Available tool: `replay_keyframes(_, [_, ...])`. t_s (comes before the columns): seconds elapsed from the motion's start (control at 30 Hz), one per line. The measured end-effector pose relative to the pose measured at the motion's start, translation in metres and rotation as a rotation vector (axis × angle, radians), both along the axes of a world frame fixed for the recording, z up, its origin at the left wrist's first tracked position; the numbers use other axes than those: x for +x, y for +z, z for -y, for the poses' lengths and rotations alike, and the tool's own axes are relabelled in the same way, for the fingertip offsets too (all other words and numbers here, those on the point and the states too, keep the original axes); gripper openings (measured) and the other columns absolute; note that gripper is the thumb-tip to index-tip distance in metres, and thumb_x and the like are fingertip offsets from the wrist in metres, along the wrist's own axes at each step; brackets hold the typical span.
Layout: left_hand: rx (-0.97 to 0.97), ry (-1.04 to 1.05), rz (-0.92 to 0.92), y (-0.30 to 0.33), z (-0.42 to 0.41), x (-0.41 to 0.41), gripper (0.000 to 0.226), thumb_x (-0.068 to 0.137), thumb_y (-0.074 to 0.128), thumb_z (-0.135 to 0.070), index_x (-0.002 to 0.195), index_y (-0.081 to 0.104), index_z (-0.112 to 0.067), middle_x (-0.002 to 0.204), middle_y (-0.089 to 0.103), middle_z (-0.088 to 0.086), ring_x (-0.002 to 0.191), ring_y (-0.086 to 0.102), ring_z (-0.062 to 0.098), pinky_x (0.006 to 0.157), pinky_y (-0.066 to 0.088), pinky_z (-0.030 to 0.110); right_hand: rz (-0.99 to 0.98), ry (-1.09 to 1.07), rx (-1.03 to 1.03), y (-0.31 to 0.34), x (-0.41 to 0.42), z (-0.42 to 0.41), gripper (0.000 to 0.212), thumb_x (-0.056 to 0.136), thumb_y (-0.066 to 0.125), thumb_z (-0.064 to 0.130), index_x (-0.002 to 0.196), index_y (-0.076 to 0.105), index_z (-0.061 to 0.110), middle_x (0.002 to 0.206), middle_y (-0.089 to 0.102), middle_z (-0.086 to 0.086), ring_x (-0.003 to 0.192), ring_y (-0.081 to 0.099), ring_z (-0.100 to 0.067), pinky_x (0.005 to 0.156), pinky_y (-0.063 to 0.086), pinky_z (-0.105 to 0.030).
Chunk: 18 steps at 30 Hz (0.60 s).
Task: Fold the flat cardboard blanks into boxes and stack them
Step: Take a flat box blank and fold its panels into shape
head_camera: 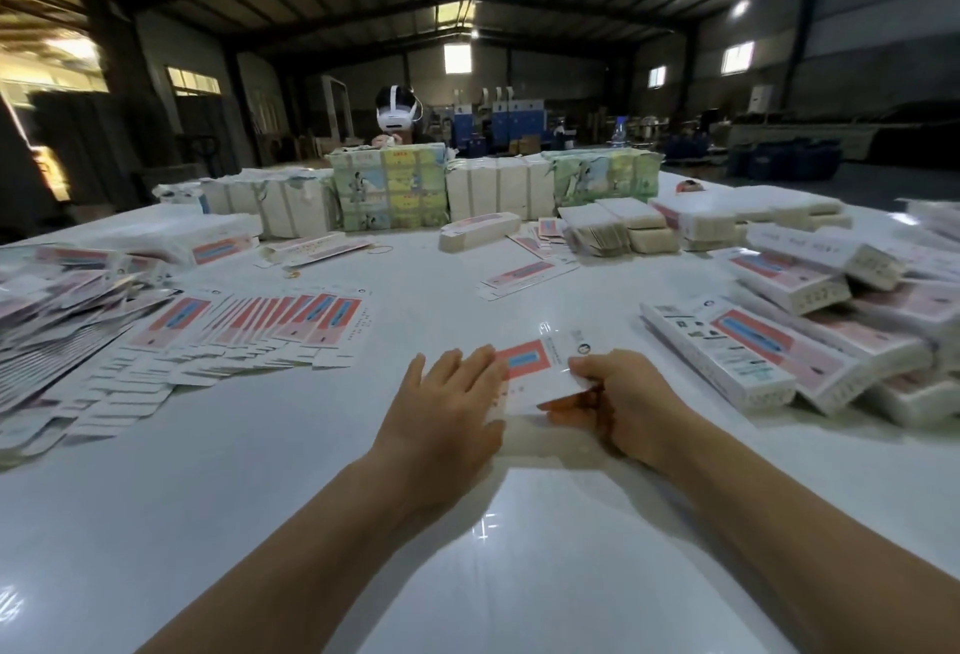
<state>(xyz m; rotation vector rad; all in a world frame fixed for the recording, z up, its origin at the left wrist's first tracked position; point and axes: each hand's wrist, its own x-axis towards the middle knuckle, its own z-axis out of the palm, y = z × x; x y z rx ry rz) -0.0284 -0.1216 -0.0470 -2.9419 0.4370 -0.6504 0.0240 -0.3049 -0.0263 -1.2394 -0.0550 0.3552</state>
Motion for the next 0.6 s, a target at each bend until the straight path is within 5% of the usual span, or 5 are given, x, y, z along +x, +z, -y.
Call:
replay_keyframes(0.1, [-0.115,0.082,0.0,0.001,0.005,0.004,0.079,0.087,0.039,-0.065,0.149,0.012,-0.024,0.156,0.017,-0.004,0.14,0.021,0.02,0.115,0.011,0.049,0.06,0.119,-0.012,-0.002,-0.003,0.0,0.018,0.095,0.045,0.004,0.107,0.056,-0.003,0.081,0.073,-0.019,0.067,0.072,-0.03,0.048,0.055,-0.028])
replay_keyframes(0.23, [-0.212,0.021,0.098,0.001,0.002,0.0,0.089,0.078,0.049,-0.07,0.148,0.021,-0.023,0.137,0.04,-0.004,0.117,0.041,0.014,0.102,0.035,0.035,0.1,0.158,-0.035,-0.002,-0.004,0.001,0.019,0.095,0.05,0.009,0.11,0.056,0.0,0.09,0.073,-0.02,0.08,0.072,-0.035,0.053,0.056,-0.029])
replay_keyframes(0.37, [-0.254,0.029,-0.024,0.007,-0.004,0.001,0.094,0.074,0.051,-0.074,0.148,0.016,-0.029,0.134,0.038,-0.01,0.107,0.037,0.007,0.092,0.04,0.026,0.041,0.08,-0.021,0.0,-0.005,0.0,0.028,0.1,0.042,0.024,0.109,0.059,0.005,0.079,0.073,-0.015,0.077,0.072,-0.033,0.055,0.057,-0.036])
replay_keyframes(0.5, [-0.261,0.016,-0.127,0.018,-0.009,-0.003,0.094,0.073,0.059,-0.069,0.148,0.018,-0.029,0.128,0.041,-0.011,0.102,0.038,0.006,0.081,0.041,0.018,0.123,0.036,0.076,0.005,-0.005,0.007,0.049,0.089,0.027,-0.005,0.119,0.06,0.014,0.096,0.07,-0.015,0.077,0.071,-0.03,0.056,0.057,-0.036])
replay_keyframes(0.6, [-0.388,-0.004,-0.299,0.029,-0.014,-0.006,0.091,0.071,0.065,-0.066,0.145,0.026,-0.031,0.127,0.045,-0.012,0.103,0.049,0.008,0.081,0.049,0.019,0.475,0.045,-0.21,0.002,-0.011,0.009,0.073,0.085,0.037,-0.018,0.122,0.055,0.043,0.126,0.059,0.005,0.1,0.066,-0.013,0.073,0.058,-0.032])
